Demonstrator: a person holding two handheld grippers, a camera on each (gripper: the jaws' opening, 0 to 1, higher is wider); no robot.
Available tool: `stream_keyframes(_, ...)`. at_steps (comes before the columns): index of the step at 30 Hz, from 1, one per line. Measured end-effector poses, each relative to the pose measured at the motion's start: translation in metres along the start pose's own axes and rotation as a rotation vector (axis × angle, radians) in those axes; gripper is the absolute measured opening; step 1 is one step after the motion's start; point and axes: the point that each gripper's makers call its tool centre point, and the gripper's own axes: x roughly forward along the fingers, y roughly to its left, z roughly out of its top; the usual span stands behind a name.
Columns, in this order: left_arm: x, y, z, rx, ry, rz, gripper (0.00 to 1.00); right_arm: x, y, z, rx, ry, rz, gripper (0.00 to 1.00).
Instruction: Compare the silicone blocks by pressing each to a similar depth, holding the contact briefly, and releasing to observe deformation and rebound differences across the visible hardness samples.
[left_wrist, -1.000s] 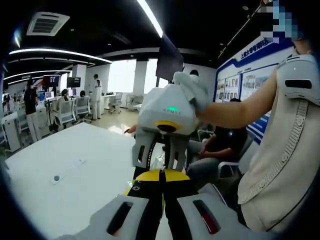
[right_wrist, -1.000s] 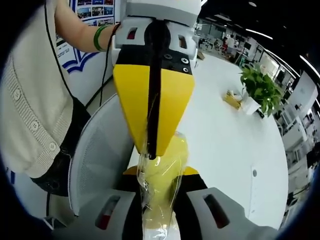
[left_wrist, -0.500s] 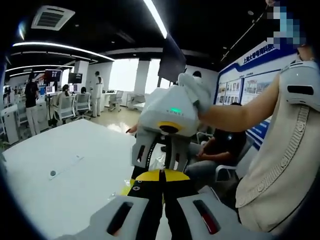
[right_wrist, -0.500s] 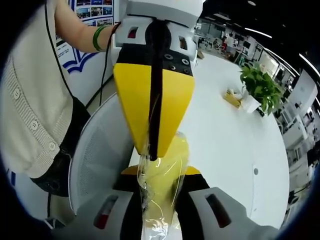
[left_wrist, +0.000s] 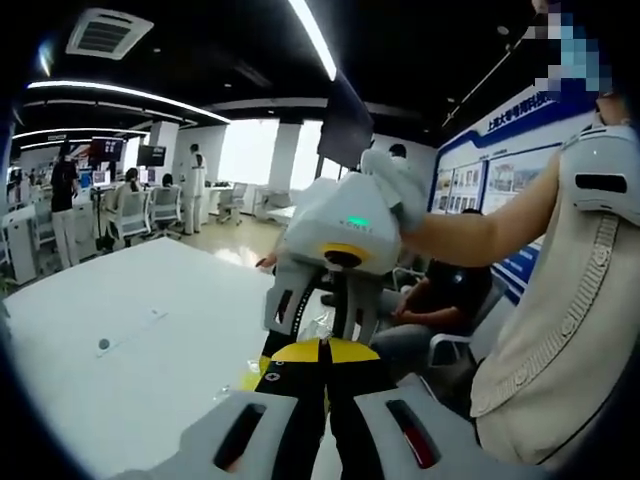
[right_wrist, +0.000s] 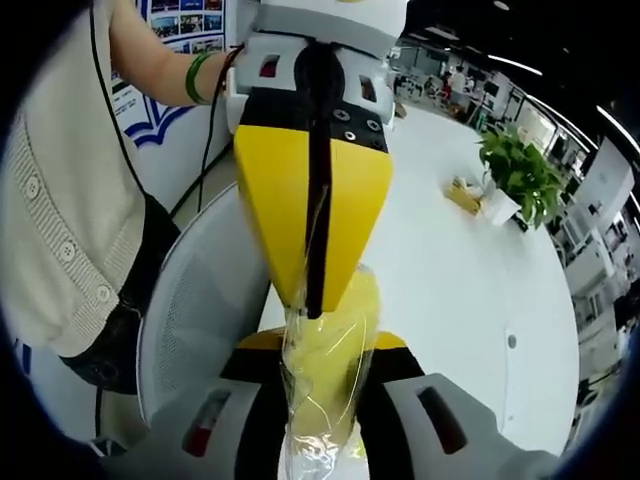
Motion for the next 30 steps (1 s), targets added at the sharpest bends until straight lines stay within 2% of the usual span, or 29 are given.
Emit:
stream_keyframes(7,0.002,0.002,-0.006,-0.026,0.011,-0.007,0.0,0.003,0.001,-0.002,0.007,-0.016,-0.014,0.26)
stream_keyframes(11,0.003,0.008,-0.011,-0.038,0.018,0.0,0.0,0.0,0.001,0.004,0.029,-0.063,-0.018,0.29)
stream_keyframes(18,0.004,0.015,-0.017,-0.075,0.011,0.006,0.0,0.0,-0.001,-0.001,0.048,-0.074,-0.049,0.35)
stream_keyframes(20,0.004,0.02,-0.02,-0.087,0.013,0.019,0.0,-0.001,-0.004,-0.001,0.072,-0.084,-0.082,0.37)
stream_keyframes(21,0.004,0.022,-0.022,-0.097,0.013,0.029,0.0,-0.003,-0.008,0.0,0.095,-0.107,-0.123,0.4)
stream_keyframes(26,0.005,0.033,-0.032,-0.133,0.017,0.054,0.0,-0.01,-0.015,-0.002,0.145,-0.183,-0.23,0.53)
stream_keyframes(30,0.007,0.043,-0.043,-0.192,0.016,0.077,0.0,-0.018,-0.017,-0.014,0.217,-0.233,-0.33,0.6)
